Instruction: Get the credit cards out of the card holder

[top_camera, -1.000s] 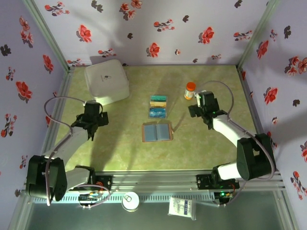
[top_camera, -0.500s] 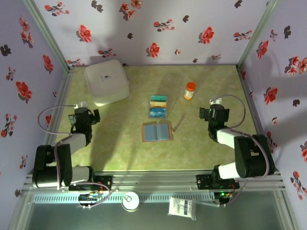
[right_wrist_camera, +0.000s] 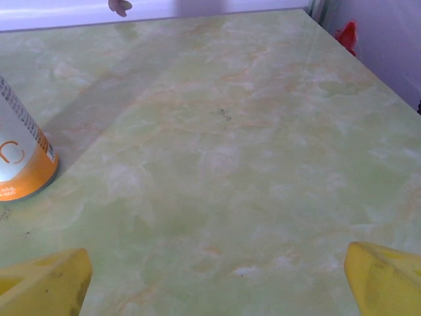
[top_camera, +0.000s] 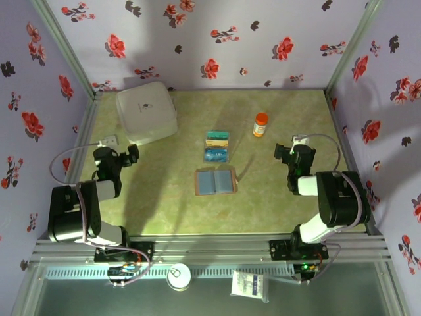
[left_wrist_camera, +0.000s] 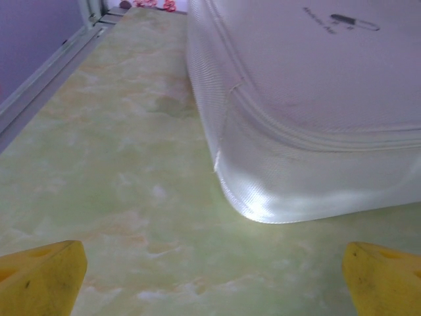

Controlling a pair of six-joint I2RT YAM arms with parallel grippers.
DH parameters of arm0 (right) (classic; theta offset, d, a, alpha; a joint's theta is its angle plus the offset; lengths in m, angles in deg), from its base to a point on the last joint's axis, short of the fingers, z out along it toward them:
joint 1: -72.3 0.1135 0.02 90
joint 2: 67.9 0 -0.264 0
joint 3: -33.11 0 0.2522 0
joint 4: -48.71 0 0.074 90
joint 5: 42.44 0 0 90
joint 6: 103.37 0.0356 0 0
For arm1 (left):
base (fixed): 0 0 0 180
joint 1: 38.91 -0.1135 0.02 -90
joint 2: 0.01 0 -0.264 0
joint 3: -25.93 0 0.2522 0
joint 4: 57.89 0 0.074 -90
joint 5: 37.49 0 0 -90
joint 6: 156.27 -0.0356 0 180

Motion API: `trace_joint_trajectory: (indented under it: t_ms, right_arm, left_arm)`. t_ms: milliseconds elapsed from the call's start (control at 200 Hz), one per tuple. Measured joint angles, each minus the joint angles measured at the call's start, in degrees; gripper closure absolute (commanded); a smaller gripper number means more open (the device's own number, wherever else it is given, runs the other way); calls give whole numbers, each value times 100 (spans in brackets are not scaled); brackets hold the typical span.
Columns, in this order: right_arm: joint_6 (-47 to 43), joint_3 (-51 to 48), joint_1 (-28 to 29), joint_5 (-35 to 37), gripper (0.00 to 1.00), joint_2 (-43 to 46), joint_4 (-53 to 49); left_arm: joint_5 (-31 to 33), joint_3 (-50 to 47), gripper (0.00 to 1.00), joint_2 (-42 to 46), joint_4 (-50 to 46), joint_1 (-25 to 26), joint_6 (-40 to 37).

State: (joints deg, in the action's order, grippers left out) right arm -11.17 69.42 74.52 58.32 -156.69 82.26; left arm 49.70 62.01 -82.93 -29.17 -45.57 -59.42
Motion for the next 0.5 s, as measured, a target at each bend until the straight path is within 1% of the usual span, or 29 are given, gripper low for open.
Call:
trace_joint_trajectory:
  t_ms: [155,280,500]
  right_arm:
    - [2,-4,0,-57,1,-7,131]
    - [4,-4,0,-70,1,-7,138]
    - [66,-4,0,-74,1,-7,166]
  left_arm:
    - [-195,57,0,-101,42,39,-70]
    - [-199,44,0,-382,422,232,-212]
    - [-173,26,0,-503,540,396,-470]
